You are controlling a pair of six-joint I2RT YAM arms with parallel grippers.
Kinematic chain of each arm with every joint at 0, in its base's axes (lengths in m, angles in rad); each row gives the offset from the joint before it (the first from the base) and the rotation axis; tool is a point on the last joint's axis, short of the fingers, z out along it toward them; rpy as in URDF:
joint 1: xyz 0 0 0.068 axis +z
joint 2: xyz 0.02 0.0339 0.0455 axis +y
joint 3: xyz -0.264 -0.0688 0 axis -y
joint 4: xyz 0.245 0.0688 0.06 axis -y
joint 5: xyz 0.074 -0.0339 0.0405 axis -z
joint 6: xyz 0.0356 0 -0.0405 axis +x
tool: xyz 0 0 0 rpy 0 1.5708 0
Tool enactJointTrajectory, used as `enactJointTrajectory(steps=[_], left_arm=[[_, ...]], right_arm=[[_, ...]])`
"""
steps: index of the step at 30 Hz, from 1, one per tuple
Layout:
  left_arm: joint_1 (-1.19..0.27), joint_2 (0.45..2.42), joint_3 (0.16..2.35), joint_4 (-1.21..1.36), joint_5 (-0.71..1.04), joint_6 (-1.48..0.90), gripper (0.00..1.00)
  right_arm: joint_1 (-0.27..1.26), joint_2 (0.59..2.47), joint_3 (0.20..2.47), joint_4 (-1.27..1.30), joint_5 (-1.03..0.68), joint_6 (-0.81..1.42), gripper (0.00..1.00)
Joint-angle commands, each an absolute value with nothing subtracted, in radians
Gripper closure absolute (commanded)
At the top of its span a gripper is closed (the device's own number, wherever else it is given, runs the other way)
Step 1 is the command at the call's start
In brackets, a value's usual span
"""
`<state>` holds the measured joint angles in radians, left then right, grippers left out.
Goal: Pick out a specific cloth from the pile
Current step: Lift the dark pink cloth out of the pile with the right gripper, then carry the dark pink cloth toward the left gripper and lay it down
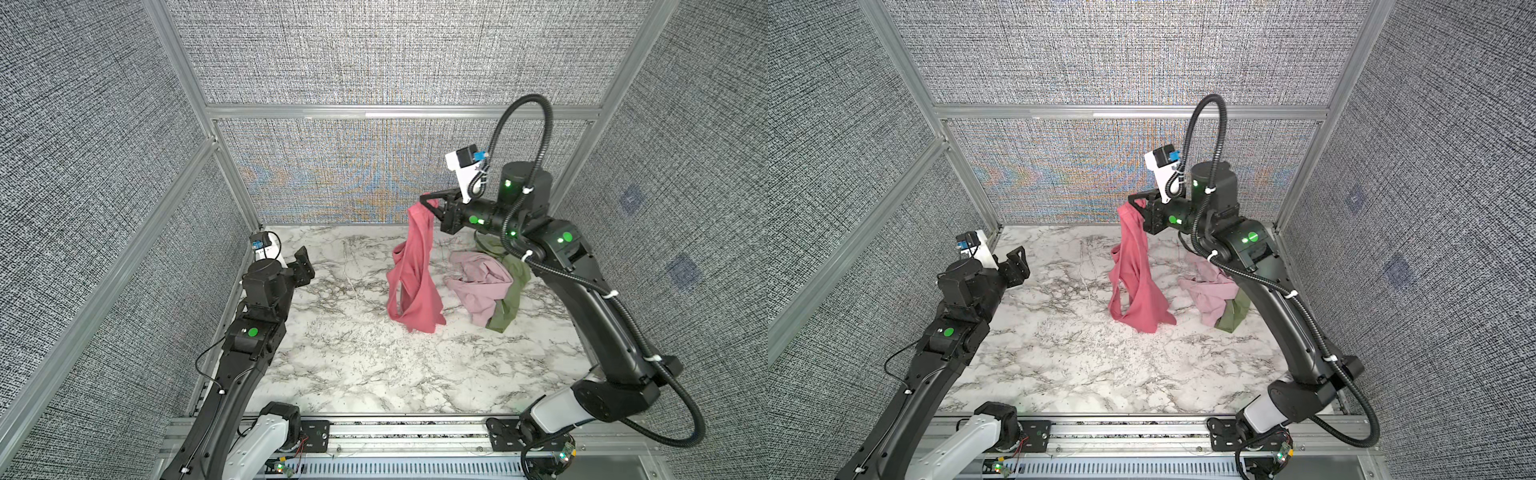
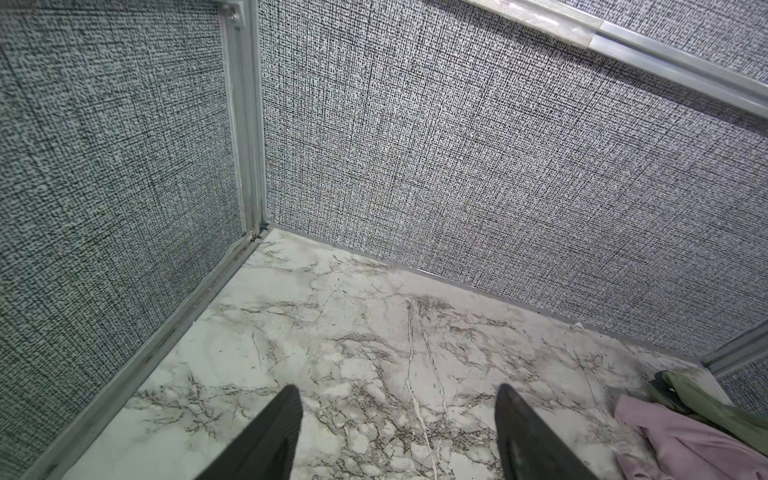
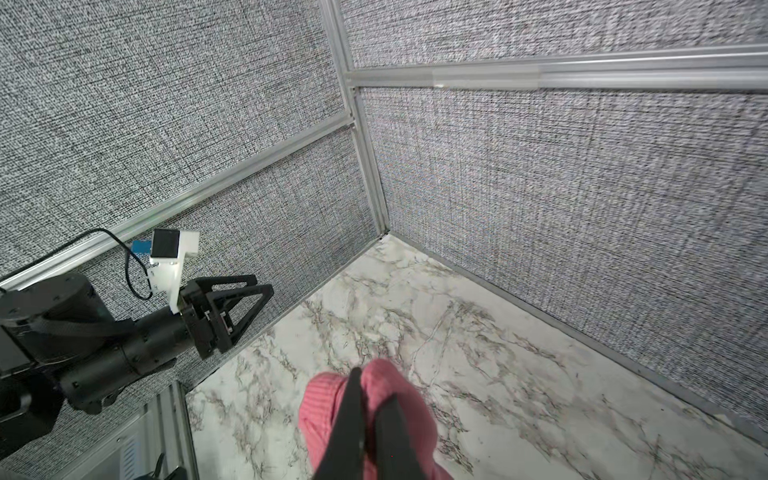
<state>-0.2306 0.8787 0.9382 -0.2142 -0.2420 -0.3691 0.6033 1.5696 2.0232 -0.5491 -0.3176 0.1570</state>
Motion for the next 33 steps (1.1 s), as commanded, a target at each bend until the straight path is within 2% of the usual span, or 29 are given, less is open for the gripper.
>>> enactJointTrajectory(steps=[1, 9, 19, 28, 33], left_arm=[[-0.226, 0.868, 0.955, -0.245, -0.284, -0.353, 0.25], [-0.176, 0.833, 0.975, -0.274, -0.276, -0.359, 0.24], [-0.153, 0.797, 1.031, -0.347, -0.294, -0.330, 0.24], [-0.148, 0.762, 1.040, -0.395, -0.313, -0.303, 0.23], [-0.147, 0.759, 1.029, -0.390, -0.294, -0.299, 0.23]], right_arm=[[0.649, 1.627, 2.060, -0.530, -0.318, 0.145, 1.00], [0.773, 1.856, 2.171, -0.466, -0.330, 0.172, 1.00], [0.897, 2.246, 2.479, -0.425, -0.384, 0.252, 1.00], [0.951, 2.467, 2.520, -0.221, -0.433, 0.418, 1.00], [0.980, 2.579, 2.563, -0.199, -0.440, 0.464, 1.00]])
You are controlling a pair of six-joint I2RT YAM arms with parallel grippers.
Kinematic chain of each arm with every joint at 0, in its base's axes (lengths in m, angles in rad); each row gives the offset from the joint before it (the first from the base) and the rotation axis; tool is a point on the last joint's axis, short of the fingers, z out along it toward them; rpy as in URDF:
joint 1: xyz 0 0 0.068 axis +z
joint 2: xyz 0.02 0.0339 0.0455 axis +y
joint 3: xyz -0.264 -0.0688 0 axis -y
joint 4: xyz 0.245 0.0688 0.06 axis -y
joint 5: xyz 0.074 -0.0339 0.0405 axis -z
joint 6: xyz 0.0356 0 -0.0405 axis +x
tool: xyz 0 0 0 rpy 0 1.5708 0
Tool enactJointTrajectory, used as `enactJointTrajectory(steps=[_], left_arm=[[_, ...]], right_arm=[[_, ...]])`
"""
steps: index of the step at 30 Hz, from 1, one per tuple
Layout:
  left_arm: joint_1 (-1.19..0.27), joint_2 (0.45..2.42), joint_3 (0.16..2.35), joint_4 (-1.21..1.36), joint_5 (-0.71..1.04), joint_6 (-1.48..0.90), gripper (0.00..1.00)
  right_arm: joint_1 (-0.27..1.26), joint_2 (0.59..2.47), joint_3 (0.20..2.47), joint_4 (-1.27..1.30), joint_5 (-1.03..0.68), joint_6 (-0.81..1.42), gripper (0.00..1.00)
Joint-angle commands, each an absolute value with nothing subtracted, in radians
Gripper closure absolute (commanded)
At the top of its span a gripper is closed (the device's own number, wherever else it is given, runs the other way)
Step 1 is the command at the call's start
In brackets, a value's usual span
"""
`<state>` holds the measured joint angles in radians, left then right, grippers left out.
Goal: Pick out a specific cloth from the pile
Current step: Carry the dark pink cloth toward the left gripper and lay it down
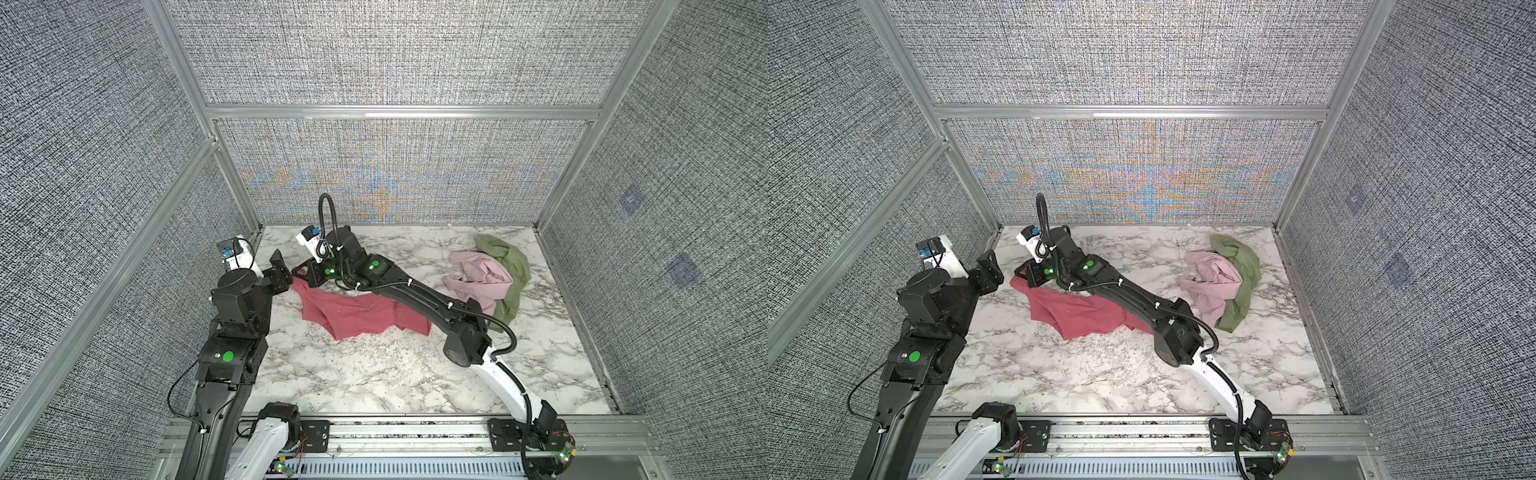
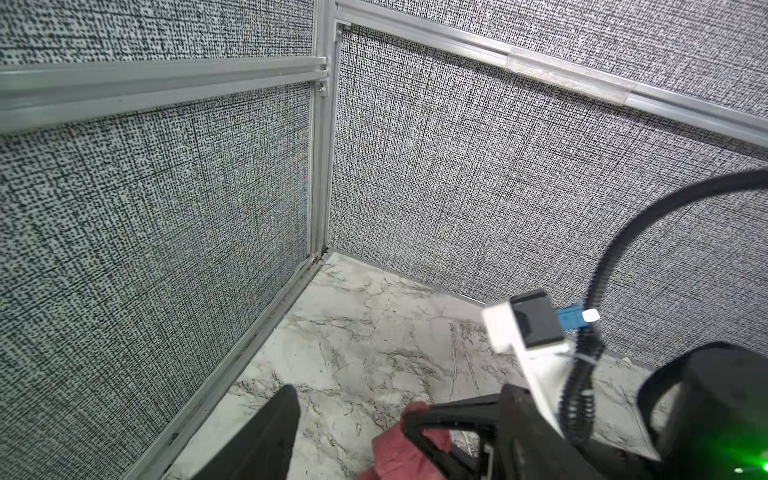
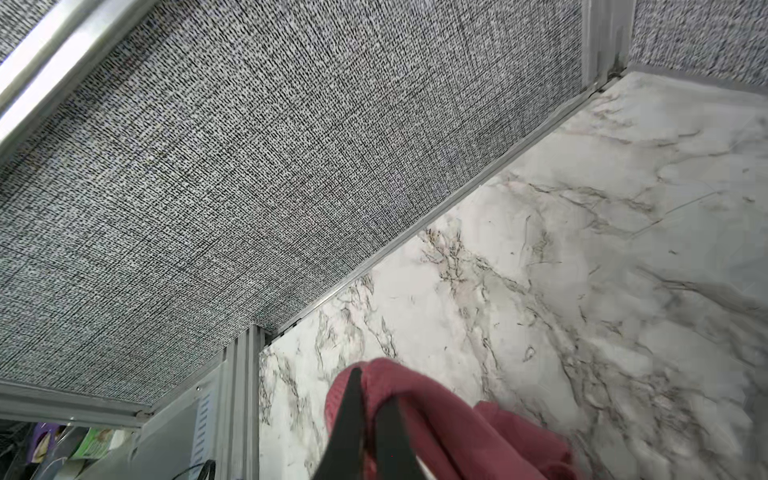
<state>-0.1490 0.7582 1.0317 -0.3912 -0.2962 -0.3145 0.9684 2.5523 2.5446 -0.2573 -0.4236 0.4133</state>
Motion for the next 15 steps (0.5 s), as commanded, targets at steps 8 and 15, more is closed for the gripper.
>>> enactJointTrajectory(steps=[8, 15], left_arm=[[-0.148, 0.790, 0.991, -0.342, -0.191, -0.317, 0.22], [-0.152, 0.874, 0.952, -0.304, -0.081, -0.296, 0.26]], right_arm=[[0.994, 2.473, 2.334, -0.171, -0.373, 0.414, 0.48], [0.951, 2.151, 1.806, 0.037, -0.252, 0.414, 0.41]])
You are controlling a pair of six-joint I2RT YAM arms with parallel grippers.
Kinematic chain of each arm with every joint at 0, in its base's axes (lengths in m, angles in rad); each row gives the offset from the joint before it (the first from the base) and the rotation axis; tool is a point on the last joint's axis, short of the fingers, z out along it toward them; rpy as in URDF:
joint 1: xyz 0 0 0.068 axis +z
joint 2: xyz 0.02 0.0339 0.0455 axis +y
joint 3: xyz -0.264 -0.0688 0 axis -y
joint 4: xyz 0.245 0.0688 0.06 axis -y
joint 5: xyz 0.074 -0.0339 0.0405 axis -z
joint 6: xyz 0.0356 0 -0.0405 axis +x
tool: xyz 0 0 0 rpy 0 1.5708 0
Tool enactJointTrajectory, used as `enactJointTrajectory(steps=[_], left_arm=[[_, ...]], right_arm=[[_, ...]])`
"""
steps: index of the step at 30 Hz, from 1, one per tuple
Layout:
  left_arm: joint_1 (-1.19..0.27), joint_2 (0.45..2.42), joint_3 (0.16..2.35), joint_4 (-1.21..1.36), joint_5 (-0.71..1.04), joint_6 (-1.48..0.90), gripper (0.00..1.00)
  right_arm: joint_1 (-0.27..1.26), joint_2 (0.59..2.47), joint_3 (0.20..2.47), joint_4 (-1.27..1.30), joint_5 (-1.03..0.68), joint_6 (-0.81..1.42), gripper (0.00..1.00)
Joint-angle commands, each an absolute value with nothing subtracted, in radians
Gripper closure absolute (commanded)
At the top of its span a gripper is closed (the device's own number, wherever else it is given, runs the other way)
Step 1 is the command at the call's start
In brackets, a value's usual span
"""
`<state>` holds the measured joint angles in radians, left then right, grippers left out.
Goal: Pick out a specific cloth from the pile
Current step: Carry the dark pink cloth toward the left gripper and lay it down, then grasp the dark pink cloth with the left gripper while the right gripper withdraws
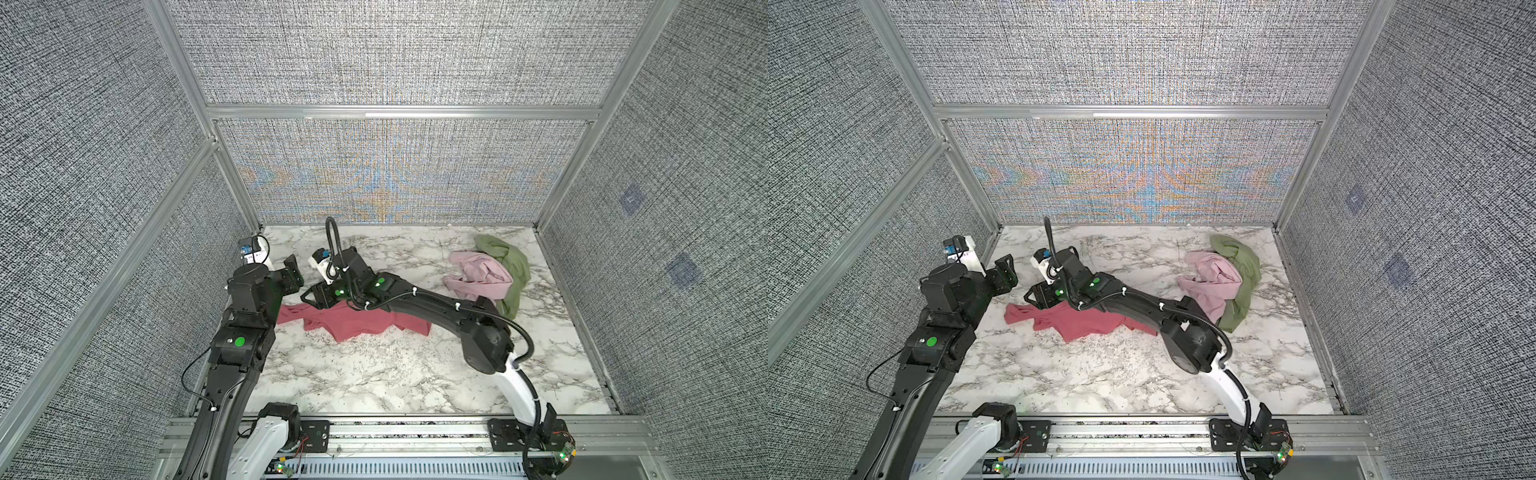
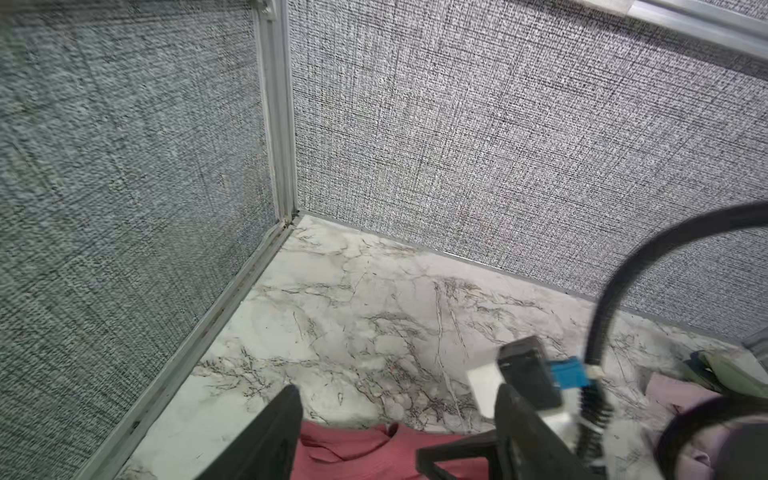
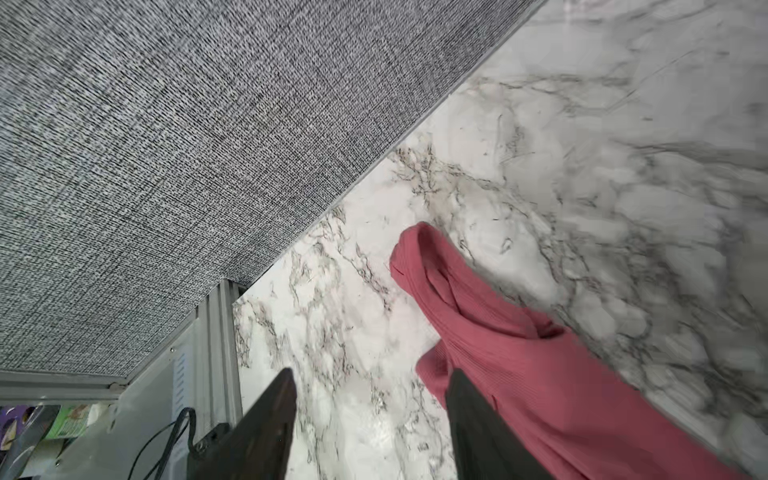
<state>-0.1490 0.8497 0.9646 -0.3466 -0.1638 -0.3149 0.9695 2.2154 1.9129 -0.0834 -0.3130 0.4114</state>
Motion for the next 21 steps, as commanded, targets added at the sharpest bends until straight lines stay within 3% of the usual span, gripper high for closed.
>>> enactJointTrajectory(steps=[1, 5, 10, 21], left_arm=[[-0.161, 0.887, 0.939, -0.289, -0.058, -0.299, 0.27], [-0.276, 0.952, 0.889, -0.213, -0.059, -0.315, 0.28], [-0.478, 1.085, 0.831, -0.106, -0.078, -0.354, 0.31], [-0.841, 1.540, 1.001, -0.027, -0.108, -0.391, 0.35]], right_arm=[[0.940, 2.092, 1.718, 0.076, -0.236, 0.421, 0.41], [0.890, 1.867, 1.384, 0.184, -0.174, 0.447, 0.41], [0.827, 1.539, 1.050, 0.121, -0.019, 0.411, 0.41], [0.633, 0.825, 0.646, -0.207, 0.201, 0.433, 0.41]])
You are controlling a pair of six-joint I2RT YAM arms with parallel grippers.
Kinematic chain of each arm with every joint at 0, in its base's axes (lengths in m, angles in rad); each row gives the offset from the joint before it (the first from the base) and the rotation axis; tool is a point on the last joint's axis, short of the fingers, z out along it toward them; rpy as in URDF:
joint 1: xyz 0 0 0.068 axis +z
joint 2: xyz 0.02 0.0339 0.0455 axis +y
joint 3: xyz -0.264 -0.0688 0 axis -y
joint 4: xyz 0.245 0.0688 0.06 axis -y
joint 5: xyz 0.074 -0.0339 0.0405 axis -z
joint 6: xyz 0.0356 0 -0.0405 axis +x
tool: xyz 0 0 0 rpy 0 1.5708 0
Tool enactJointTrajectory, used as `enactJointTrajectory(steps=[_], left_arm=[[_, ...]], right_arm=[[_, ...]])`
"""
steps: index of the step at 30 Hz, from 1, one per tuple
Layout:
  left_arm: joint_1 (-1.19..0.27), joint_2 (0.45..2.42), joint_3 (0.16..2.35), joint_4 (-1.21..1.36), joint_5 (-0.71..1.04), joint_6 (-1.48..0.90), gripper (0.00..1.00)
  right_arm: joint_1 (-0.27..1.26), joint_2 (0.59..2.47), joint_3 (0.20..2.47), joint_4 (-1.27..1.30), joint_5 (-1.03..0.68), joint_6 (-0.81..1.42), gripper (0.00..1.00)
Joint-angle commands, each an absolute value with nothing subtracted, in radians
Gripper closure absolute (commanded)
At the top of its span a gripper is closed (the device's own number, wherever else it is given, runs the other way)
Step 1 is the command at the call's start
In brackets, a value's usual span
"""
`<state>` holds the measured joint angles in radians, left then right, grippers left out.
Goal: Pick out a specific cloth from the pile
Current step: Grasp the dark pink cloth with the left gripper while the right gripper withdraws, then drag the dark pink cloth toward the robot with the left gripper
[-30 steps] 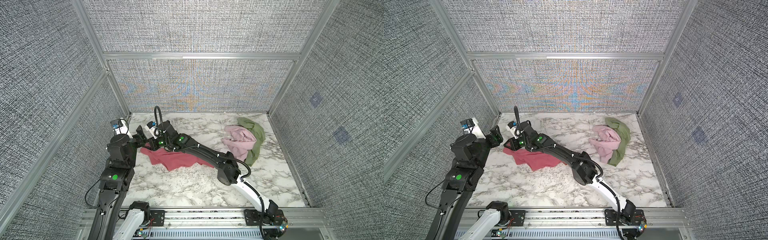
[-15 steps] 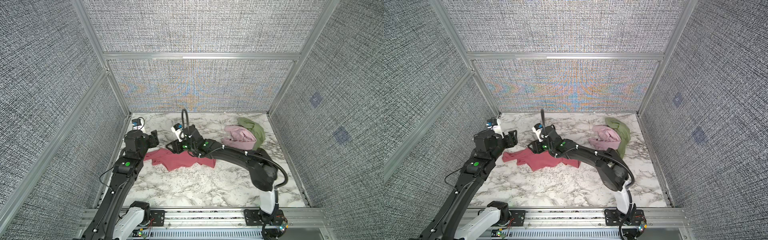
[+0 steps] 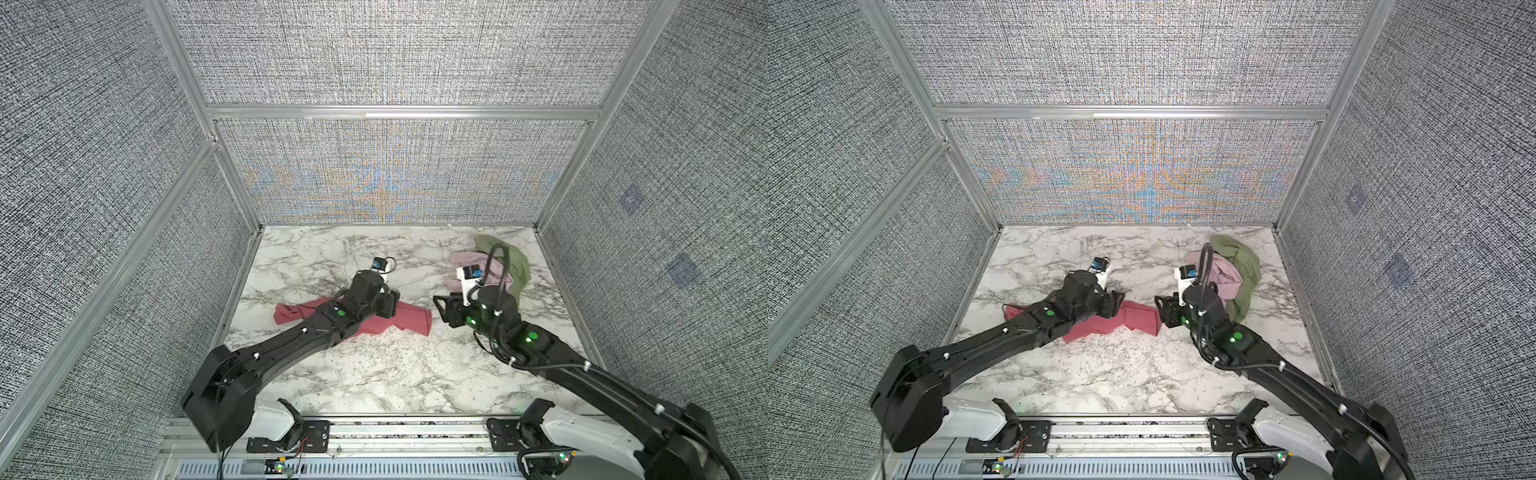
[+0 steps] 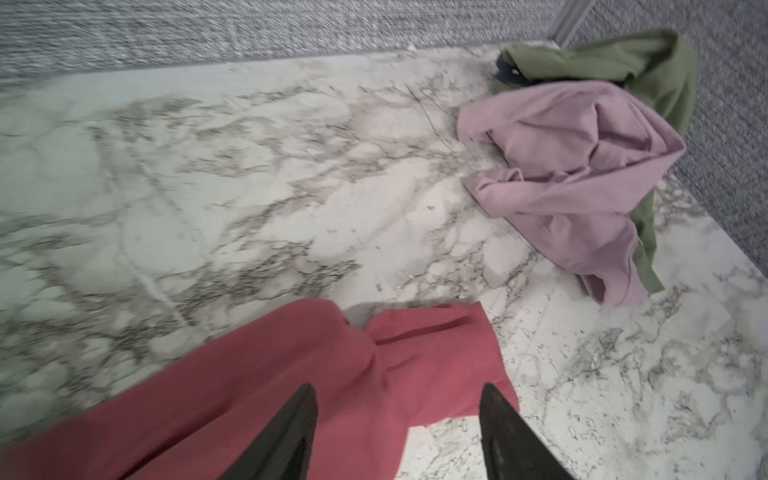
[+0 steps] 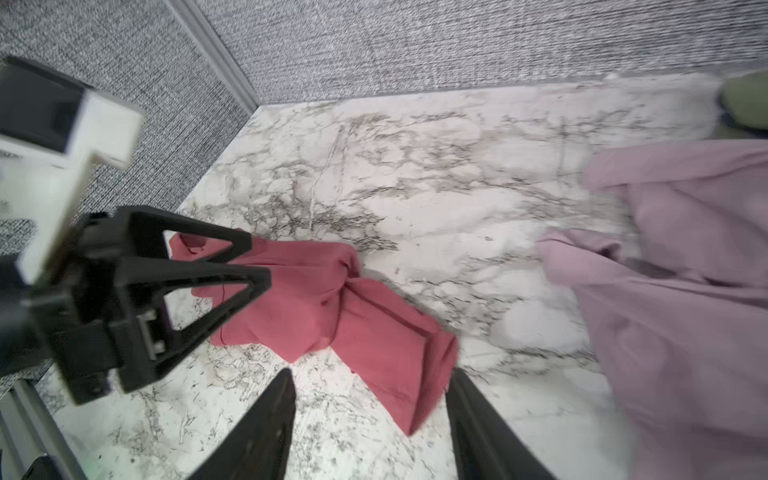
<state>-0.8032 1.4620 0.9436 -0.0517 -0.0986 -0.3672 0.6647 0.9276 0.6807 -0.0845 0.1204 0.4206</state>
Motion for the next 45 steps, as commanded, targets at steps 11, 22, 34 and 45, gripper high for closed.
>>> enactJointTrajectory(steps=[11, 22, 34, 45], left_arm=[[-0.974, 1.906, 1.253, -0.180, -0.091, -0.428, 0.39], [-0.989, 1.967, 1.267, -0.193, -0.120, -0.456, 0.45], [-0.992, 2.076, 1.356, -0.316, -0.181, -0.475, 0.45], [-0.995, 2.121, 1.383, -0.379, -0.232, -0.471, 0.61]], right_arm=[[0.567, 0.520, 0.547, -0.385, 0.224, 0.452, 0.40], [0.561, 0.556, 0.538, -0.339, 0.190, 0.448, 0.40], [0.558, 0.612, 0.548, -0.303, 0.167, 0.442, 0.40], [0.555, 0.590, 0.539, -0.298, 0.170, 0.447, 0.39]])
